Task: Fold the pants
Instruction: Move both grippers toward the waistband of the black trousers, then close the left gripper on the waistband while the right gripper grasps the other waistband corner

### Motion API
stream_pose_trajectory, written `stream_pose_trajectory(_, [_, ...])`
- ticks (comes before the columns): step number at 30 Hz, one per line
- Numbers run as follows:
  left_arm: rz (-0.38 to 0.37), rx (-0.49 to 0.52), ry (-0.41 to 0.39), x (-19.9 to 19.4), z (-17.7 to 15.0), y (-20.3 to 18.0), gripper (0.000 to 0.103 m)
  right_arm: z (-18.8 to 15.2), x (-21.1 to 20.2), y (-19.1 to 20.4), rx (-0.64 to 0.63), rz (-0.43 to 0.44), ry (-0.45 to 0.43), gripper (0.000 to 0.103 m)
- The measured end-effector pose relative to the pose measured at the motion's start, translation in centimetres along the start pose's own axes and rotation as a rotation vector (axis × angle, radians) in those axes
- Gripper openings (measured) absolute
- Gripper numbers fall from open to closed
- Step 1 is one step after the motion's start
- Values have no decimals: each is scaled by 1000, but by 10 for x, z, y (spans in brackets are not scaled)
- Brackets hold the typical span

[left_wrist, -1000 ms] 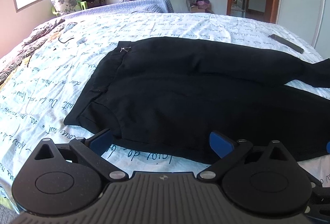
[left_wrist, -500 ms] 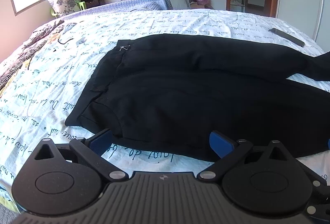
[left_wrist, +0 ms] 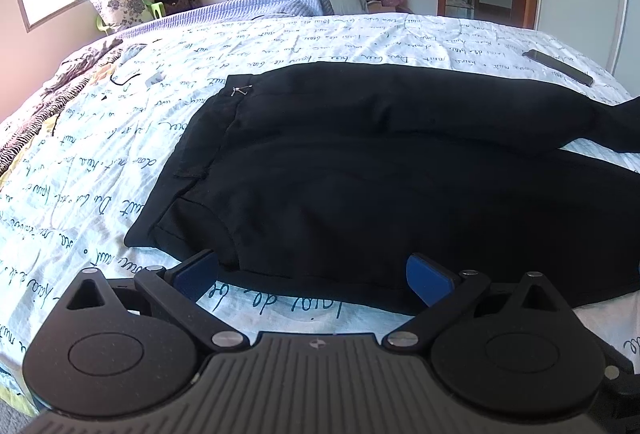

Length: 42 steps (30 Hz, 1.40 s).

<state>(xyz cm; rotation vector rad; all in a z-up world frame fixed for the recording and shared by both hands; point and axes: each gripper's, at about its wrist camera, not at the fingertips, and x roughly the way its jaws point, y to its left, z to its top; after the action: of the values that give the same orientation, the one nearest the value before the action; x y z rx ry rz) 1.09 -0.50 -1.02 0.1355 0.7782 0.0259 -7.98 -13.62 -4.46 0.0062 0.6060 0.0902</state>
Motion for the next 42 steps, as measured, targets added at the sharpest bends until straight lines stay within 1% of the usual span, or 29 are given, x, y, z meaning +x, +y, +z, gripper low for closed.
stream_pose_trajectory(6, [7,4,0,4,1,5,102,3,0,2,-33,-2,-16,103])
stream_pose_trajectory(10, [9,4,4,7,2,8,102,6,-1,4,-60,23,-27,103])
stream_pose_trajectory(15, [15,11,8,12,5,10,102,11,7,2,-41,27,-17,103])
stream_pose_trajectory(20, [20,17,9,19,9,13,102,16,14,0,-59,67,6,103])
stream_pose_trajectory(24, [21,15,14,26,14,16,102,21,17,3,-96,53,-10,103])
stream_pose_trajectory(32, [34,34,17,40,25,21,102,39,34,-3,-98,42,-1,103])
stream_pose_trajectory(35, [41,35,19,45,31,24,102,45,39,-9,-67,70,-1,103])
stream_pose_trajectory(39, [43,41,13,50,40,29,102,57,52,-21,7,163,32,103])
stream_pose_trajectory(41, [28,38,19,55,45,33,102,62,60,-25,30,182,46,103])
stream_pose_trajectory(42, [10,33,28,58,48,36,102,65,64,-25,16,186,50,103])
